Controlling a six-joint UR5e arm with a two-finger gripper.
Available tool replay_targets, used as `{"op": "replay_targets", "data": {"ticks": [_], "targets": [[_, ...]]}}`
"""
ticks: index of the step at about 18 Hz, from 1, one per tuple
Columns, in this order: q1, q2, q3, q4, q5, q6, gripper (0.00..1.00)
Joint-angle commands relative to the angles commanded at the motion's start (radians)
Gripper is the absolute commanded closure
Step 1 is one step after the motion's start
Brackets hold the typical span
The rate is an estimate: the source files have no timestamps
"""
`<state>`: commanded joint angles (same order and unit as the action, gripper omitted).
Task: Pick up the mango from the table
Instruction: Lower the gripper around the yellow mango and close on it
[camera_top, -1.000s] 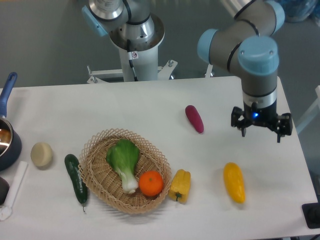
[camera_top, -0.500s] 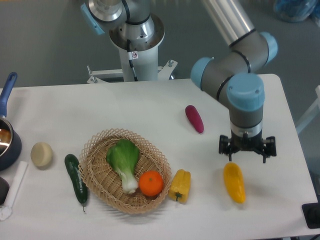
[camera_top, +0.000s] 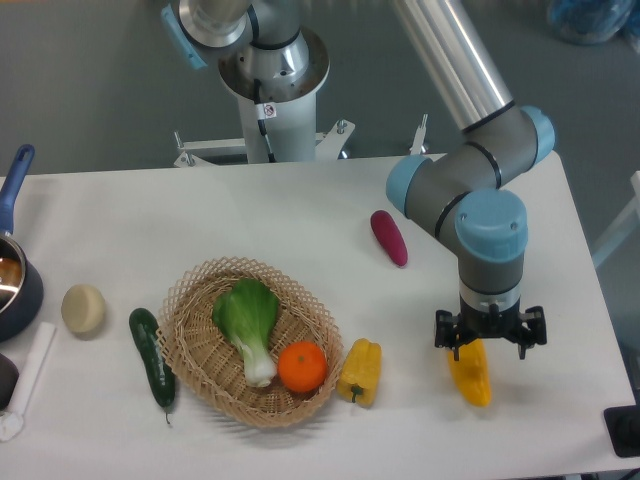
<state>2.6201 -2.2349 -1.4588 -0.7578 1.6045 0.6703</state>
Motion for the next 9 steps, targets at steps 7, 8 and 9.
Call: {"op": "replay_targets", "data": {"ticks": [7,8,9], "targets": [[-0.002,-0.003,-0.011,-0.002,-0.003,-0.006,0.00],[-0.002,-0.005,-0.011,-0.002,-0.003,-0.006,0.00],[-0.002,-0.005,-0.011,-0.002,-0.003,-0.005,0.00]]}}
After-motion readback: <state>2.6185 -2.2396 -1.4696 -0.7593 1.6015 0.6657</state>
